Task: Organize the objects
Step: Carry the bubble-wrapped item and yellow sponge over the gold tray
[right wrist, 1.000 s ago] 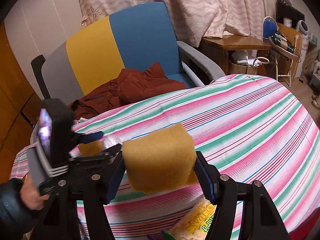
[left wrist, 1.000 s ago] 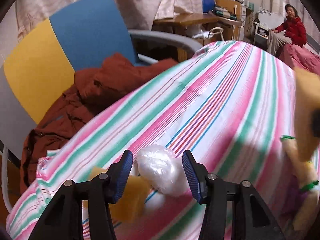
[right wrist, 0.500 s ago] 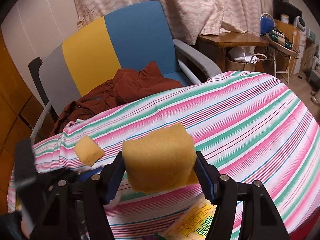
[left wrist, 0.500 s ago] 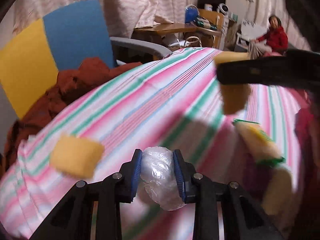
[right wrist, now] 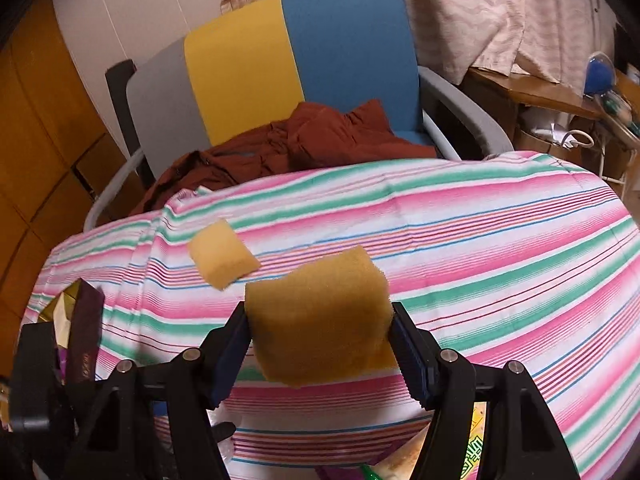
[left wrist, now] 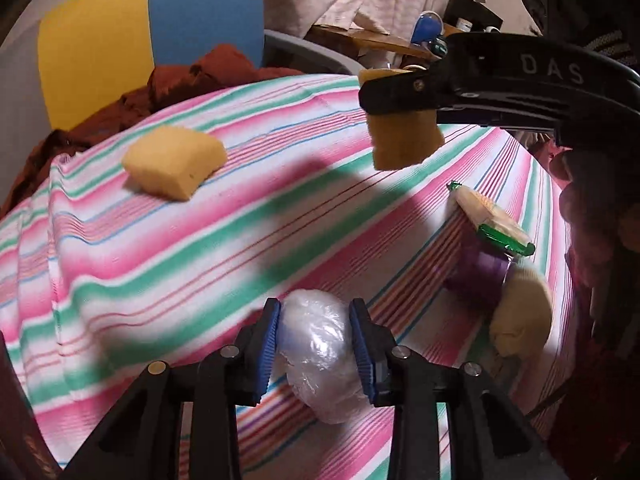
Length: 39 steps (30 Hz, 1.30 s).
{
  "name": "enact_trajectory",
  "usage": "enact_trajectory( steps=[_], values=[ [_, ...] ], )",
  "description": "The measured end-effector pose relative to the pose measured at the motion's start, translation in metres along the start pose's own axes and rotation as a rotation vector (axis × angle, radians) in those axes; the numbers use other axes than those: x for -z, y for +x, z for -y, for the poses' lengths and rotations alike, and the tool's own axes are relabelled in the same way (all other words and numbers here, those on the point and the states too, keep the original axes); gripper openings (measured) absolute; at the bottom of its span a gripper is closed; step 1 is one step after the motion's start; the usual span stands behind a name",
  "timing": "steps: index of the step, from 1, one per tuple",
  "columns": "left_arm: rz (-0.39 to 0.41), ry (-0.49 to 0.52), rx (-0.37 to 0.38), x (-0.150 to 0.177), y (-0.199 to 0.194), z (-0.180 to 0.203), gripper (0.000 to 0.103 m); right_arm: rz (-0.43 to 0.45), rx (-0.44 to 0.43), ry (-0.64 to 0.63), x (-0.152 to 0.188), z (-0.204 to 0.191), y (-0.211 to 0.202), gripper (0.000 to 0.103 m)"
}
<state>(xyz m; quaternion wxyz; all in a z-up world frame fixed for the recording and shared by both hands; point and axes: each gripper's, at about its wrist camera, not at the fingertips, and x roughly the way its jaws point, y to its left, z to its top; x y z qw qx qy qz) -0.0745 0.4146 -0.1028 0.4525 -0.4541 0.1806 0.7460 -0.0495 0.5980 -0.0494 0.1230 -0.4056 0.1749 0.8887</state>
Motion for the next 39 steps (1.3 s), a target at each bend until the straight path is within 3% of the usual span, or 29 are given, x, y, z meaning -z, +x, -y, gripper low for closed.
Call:
enact_trajectory(
  steps=[2,13,20,26,33,39],
  values=[
    [-0.038,-0.016,-0.025,0.005,0.006,0.002,0.036,-0.006,0.0,-0.001,0.0,0.001,0.001,0.068],
    [-0.005,-0.017,-0.087,0.017,-0.008,0.008,0.031,-0.015,-0.036,-0.056,0.002,-0.008,0.004,0.068],
    [0.11,-0.036,-0.108,0.026,-0.079,0.006,0.031,-0.032,-0.143,-0.207,0.015,-0.042,0.004,0.068],
    [0.21,-0.166,-0.157,0.047,-0.153,-0.033,0.031,-0.074,-0.155,-0.236,0.024,-0.053,0.013,0.068],
    [0.324,-0.327,-0.318,0.097,-0.238,-0.099,0.031,-0.141,-0.097,-0.279,0.036,-0.063,0.028,0.068],
    [0.354,-0.483,-0.456,0.156,-0.282,-0.157,0.031,-0.147,-0.094,-0.327,0.041,-0.096,0.012,0.068]
  ],
)
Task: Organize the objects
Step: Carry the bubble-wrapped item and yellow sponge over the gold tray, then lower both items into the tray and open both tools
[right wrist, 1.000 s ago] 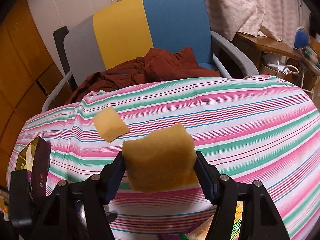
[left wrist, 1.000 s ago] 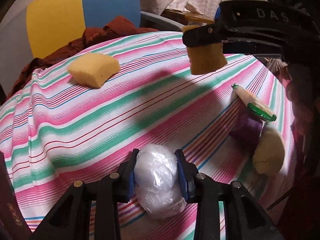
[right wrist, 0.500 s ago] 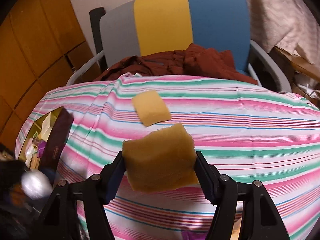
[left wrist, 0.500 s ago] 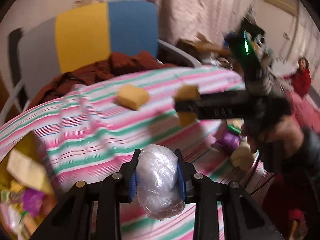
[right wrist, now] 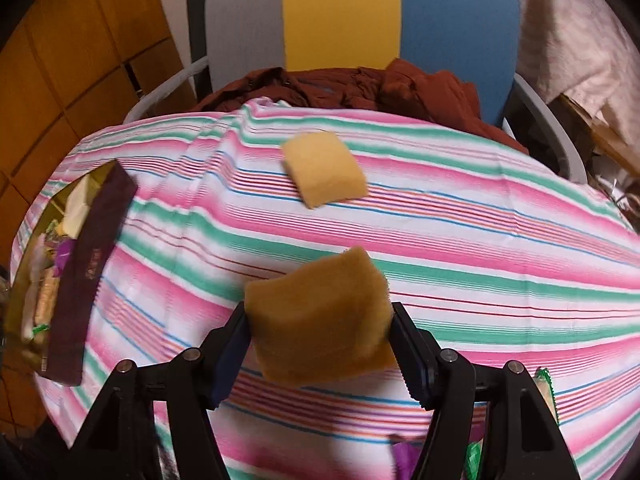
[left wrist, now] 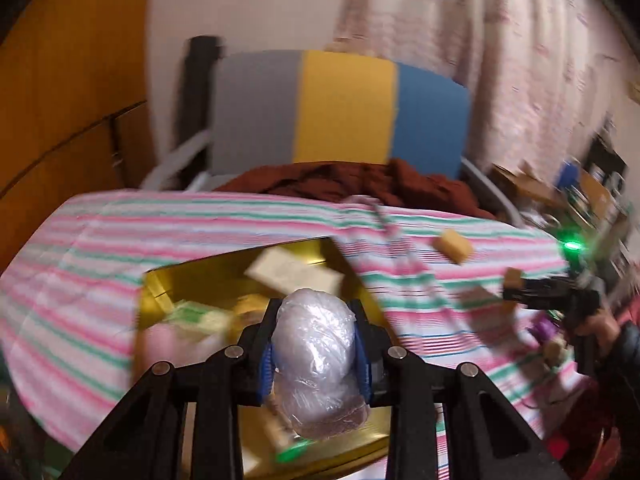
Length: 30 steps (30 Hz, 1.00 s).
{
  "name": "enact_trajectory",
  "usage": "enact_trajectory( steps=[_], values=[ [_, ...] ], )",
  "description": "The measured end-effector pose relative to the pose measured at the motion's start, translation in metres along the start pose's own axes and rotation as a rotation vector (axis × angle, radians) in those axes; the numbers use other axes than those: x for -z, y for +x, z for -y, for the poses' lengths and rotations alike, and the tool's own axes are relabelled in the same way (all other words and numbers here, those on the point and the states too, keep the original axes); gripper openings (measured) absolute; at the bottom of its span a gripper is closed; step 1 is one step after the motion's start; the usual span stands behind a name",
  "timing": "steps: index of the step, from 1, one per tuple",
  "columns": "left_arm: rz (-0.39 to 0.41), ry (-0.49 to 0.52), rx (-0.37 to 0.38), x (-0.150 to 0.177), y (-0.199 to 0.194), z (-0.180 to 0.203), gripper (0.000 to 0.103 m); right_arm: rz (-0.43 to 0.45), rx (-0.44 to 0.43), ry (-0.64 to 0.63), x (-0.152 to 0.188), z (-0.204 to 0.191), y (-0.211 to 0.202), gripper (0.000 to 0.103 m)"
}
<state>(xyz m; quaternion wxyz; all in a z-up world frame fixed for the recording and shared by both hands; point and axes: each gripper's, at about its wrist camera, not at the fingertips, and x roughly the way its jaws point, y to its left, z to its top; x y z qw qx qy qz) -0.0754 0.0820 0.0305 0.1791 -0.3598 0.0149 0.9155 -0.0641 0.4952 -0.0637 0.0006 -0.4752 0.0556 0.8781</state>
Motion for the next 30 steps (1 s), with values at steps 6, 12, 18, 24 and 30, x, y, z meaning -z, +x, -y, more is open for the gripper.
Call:
enact_trajectory(
  steps=[6,12,18,24,30],
  values=[
    [-0.027,-0.122,-0.029,0.024,0.003,-0.047,0.031,0.061,-0.102,-0.079,-0.006,-0.072,-0.035,0.068],
    [-0.044,-0.146,0.02,0.036,0.006,-0.058,0.032,0.112,-0.224,-0.181,-0.001,-0.161,-0.055,0.068],
    [-0.055,-0.152,0.054,0.043,0.012,-0.062,0.041,0.112,-0.275,-0.155,-0.002,-0.209,-0.046,0.07],
    [-0.066,-0.154,0.041,0.044,0.015,-0.064,0.049,0.086,-0.287,-0.102,0.006,-0.23,-0.032,0.093],
    [-0.043,-0.129,0.016,0.05,0.007,-0.058,0.049,0.066,-0.239,-0.099,0.017,-0.238,-0.029,0.098]
  ],
)
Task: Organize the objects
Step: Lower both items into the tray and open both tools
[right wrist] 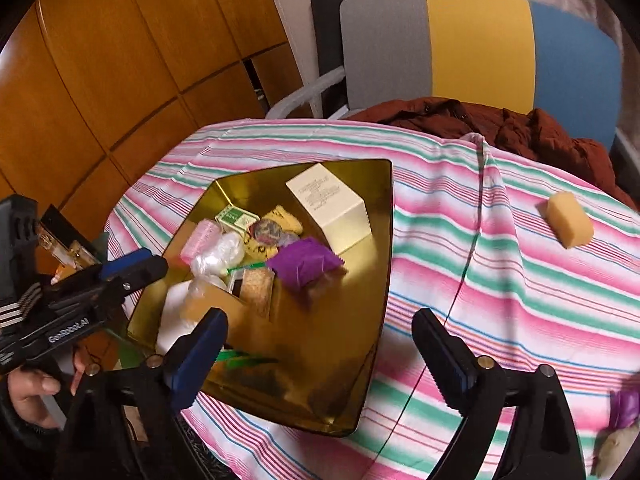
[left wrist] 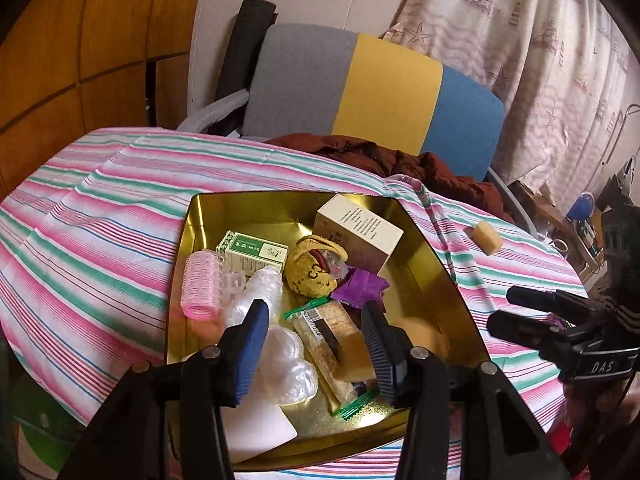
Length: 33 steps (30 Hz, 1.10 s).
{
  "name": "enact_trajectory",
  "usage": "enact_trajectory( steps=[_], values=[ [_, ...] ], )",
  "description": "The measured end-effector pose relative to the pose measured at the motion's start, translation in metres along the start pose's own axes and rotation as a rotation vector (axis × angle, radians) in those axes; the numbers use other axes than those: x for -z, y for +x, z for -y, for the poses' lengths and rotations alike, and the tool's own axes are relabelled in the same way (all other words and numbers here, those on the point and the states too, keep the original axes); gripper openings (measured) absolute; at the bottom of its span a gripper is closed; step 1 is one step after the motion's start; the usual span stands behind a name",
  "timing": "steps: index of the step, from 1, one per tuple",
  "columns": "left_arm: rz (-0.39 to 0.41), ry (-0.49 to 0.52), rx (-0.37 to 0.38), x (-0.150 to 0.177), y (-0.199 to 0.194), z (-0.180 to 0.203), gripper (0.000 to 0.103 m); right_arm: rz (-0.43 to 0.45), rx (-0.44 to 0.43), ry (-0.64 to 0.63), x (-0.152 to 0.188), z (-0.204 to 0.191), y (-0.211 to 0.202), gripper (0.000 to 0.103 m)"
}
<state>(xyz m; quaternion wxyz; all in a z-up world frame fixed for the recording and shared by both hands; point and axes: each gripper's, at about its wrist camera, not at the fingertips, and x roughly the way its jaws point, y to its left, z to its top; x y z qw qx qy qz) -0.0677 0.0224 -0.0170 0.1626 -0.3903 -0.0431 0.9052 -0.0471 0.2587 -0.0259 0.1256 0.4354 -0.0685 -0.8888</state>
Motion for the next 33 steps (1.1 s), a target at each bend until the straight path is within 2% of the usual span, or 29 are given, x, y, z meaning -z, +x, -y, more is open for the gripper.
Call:
enact_trajectory(
  steps=[9,22,33],
  values=[
    [0.044,0.024,-0.091,0.002,-0.015,0.009,0.049,0.063,0.105,0.018,0.01,-0.013,-0.011,0.102],
    [0.092,0.104,-0.09,0.007,-0.032,0.038,0.049,0.146,0.196,-0.022,0.018,-0.025,-0.029,0.103],
    [0.073,0.122,-0.093,0.016,-0.028,0.049,0.049,0.169,0.269,0.002,0.023,-0.022,-0.033,0.103]
  ],
)
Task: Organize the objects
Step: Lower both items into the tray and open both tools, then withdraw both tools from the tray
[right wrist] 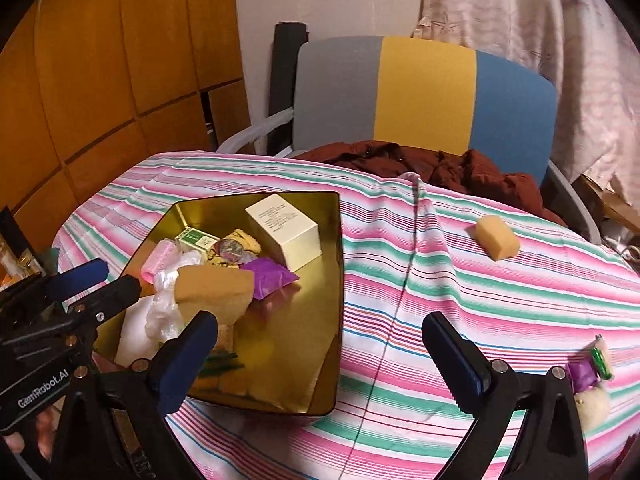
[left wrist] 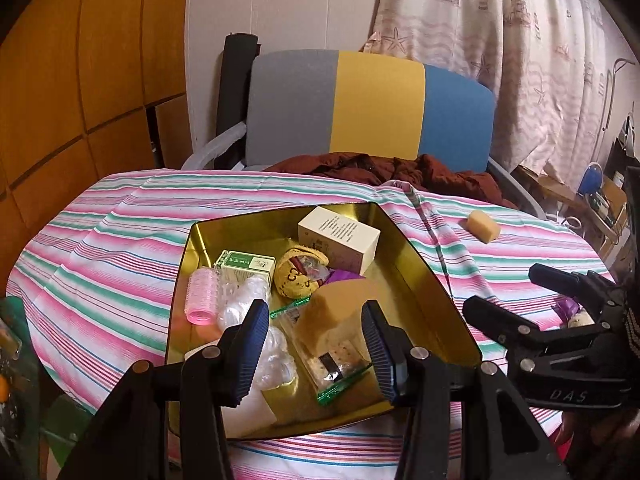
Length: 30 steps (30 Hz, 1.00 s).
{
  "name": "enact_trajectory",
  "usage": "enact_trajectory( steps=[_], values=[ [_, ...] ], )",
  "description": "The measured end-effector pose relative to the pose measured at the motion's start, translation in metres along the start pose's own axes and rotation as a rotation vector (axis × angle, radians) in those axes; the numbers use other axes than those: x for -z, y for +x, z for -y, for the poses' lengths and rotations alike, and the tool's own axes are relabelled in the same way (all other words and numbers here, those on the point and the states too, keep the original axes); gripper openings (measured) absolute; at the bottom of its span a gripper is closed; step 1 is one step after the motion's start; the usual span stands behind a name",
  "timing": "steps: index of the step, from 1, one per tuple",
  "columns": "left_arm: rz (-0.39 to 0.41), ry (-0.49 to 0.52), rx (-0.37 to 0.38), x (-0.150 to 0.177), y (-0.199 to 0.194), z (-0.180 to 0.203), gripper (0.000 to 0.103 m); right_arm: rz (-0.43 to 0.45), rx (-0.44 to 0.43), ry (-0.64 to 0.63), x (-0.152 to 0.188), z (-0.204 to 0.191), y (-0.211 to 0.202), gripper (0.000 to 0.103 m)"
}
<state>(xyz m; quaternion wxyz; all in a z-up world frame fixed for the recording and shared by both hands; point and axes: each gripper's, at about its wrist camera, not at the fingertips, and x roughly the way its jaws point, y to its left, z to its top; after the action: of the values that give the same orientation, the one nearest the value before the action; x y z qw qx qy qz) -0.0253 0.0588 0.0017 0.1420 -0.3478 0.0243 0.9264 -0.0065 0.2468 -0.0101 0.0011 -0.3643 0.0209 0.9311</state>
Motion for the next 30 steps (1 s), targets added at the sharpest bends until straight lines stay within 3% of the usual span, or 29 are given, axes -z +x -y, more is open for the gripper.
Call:
enact_trajectory(
  steps=[22,30],
  values=[
    [-0.032,0.054,0.05,0.008,0.013,0.017,0.049,-0.081,0.082,0.106,0.02,0.049,0.014,0.103],
    [-0.027,0.079,0.081,0.008,0.012,0.024,0.049,-0.123,0.087,0.239,0.027,0.097,0.012,0.103]
  ],
)
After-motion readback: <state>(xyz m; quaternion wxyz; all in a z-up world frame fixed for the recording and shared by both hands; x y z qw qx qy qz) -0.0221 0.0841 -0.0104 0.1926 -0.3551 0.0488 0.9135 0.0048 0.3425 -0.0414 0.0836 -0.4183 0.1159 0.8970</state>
